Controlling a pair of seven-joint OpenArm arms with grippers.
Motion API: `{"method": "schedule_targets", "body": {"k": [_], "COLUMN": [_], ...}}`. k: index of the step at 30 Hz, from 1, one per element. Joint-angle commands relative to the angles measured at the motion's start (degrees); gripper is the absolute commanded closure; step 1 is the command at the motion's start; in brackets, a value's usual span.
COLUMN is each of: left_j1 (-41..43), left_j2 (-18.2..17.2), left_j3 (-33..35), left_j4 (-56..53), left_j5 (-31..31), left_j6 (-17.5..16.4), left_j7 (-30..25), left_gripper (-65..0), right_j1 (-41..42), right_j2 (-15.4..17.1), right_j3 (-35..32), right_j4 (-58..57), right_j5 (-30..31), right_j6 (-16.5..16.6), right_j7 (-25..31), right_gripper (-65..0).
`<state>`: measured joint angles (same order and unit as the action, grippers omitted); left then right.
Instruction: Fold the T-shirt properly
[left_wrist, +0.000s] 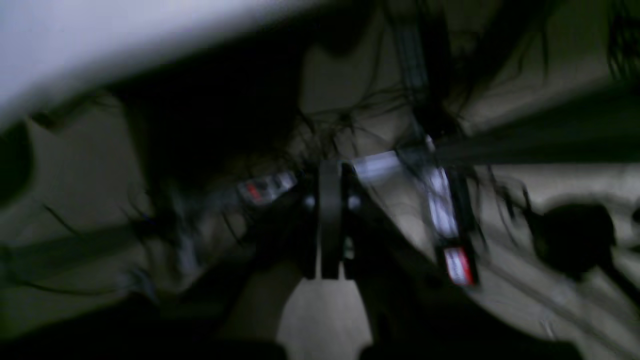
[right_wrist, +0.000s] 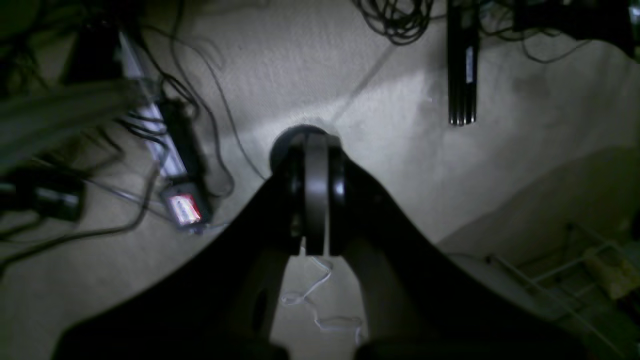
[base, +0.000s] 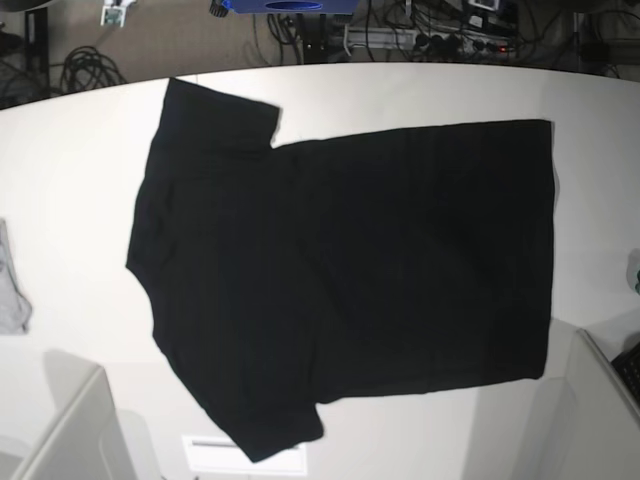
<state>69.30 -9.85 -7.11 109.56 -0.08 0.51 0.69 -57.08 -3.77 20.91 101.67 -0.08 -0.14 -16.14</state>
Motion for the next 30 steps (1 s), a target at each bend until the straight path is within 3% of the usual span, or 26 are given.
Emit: {"method": "schedule_targets", "body": {"k": [1, 6, 11, 15, 16, 19, 20, 22, 24, 26, 30], "left_j1": [2.1, 0.7, -3.5, -7.5, -8.3, -10.6, -11.5, -12.7, -13.2, -13.0, -13.1], "left_j2": [0.0, 0.1, 3.6, 4.1, 4.1, 4.2, 4.2, 3.9, 3.7, 2.9, 1.1], "left_j3": [-0.2, -3.7, -9.4, -10.9, -11.0, -12.3, -12.8, -15.5, -19.1, -21.8, -26.5], "left_j4": [2.7, 4.9, 4.9, 4.8, 4.8, 4.7, 4.7, 4.6, 4.4, 3.7, 1.4], "left_j5": [0.0, 0.0, 0.0, -0.1, -0.1, -0.8, -3.0, -10.4, -19.7, -26.5, -34.1], "left_j6": [0.1, 0.1, 0.1, 0.1, 0.1, -0.2, -0.2, -0.2, -0.3, -1.3, -8.7], "left_j7": [-1.0, -1.1, -1.1, -0.8, -0.6, -0.6, -0.6, -0.6, -0.5, -0.5, -0.5], "left_gripper": [0.0, 0.0, 0.0, 0.0, 0.0, 0.0, -0.3, -13.8, -23.4, -26.2, -26.5], "right_j1": [-1.0, 0.6, 6.6, 9.7, 10.3, 11.6, 11.8, 12.8, 13.8, 15.1, 19.8], "right_j2": [0.4, 0.2, 0.1, 0.6, 0.7, 2.3, 3.0, 4.3, 6.9, 8.8, 13.6], "right_j3": [0.6, 0.4, -0.1, -0.7, -0.7, -0.7, -1.0, -1.3, -1.3, -1.1, 0.4], "right_j4": [3.8, 13.5, 13.9, 13.9, 13.9, 13.9, 13.7, 12.9, 12.7, 12.6, 9.0], "right_j5": [0.1, 0.2, 0.4, 9.4, 12.6, 21.9, 24.8, 30.3, 35.6, 41.7, 54.1], "right_j6": [-0.3, -0.2, -0.1, -0.1, -0.1, -0.1, -0.1, -0.1, -0.1, -0.1, -0.1], "right_j7": [0.6, -2.5, -2.5, -2.5, -2.5, -2.5, -2.5, -2.5, -3.1, -6.9, -17.2], "right_gripper": [0.0, 0.0, 0.0, 0.0, -2.3, -20.0, -22.2, -23.7, -25.4, -28.2, -30.8]}}
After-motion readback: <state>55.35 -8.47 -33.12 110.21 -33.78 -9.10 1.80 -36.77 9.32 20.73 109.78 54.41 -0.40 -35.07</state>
